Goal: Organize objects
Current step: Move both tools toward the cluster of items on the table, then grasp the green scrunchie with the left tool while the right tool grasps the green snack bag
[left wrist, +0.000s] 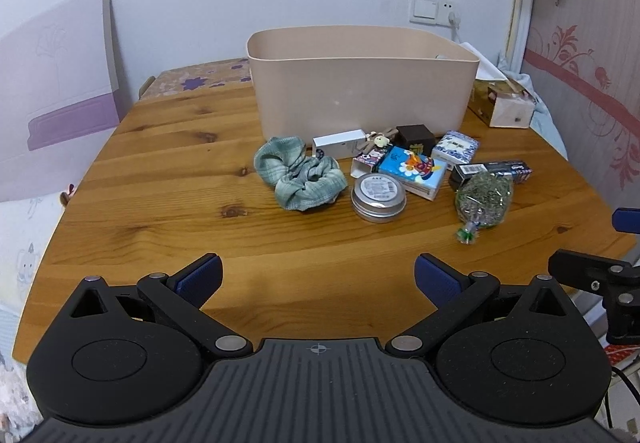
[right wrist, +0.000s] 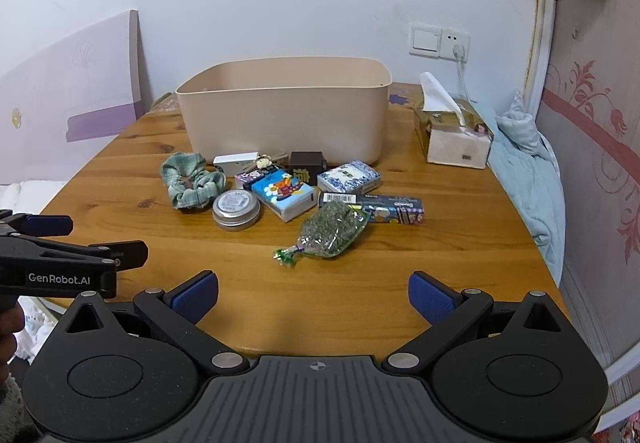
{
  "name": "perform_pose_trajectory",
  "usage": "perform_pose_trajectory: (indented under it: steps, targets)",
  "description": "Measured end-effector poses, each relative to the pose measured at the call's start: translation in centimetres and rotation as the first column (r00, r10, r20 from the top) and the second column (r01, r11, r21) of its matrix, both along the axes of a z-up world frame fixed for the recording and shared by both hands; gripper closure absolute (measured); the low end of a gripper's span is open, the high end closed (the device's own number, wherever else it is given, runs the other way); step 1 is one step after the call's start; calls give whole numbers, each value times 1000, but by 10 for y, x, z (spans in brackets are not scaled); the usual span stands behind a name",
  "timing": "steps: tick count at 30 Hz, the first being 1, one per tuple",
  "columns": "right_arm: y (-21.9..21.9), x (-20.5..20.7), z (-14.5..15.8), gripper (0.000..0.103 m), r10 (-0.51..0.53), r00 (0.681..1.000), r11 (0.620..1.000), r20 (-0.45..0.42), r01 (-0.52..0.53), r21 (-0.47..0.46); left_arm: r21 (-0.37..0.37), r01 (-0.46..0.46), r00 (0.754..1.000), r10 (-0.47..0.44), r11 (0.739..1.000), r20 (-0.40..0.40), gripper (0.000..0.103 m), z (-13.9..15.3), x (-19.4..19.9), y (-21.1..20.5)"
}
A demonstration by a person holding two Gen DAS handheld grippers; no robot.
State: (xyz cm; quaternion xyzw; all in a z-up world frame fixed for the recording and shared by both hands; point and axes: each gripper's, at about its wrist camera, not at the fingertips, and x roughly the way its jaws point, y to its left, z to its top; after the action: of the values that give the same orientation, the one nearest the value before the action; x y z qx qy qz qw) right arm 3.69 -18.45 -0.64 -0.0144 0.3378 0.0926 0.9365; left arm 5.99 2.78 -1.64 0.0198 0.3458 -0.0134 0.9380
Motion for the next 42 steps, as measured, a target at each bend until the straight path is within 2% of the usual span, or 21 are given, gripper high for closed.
perform_pose_trajectory:
  steps: [14,21,24,29,31,33,42]
  targets:
    - [11,37,-19,0,3,1000,999,-17,-4,-52,20,-6,1000,6,1000,-29,0,-13,47,17]
    - [5,61,-29,0,-35,999,999,-32,35,5,38,13,999,-12,999,-30,0,-12,72,21]
    - [4,72,-33,0,-48,998,999,-47,48,2,40,12,1000,-11,999,-28,0,-13,83,24]
    - [4,91,-39,1,-53,996,999,-67,53,1,26,5,999,-4,1000,-48,0,-16,102,30]
    - [5,99,-41,8,-49,996,999,-81,50,10,21,1,998,1,1000,-59,0,-20,111,33]
    - [5,106,-44,11,-49,995,999,-88,50,13,16,-5,997,6,1000,-73,0,-23,119,36]
    - [-1,131,-57,17,-82,985,996,-150,86,16,-71,-39,992,29,997,-125,0,-43,150,50]
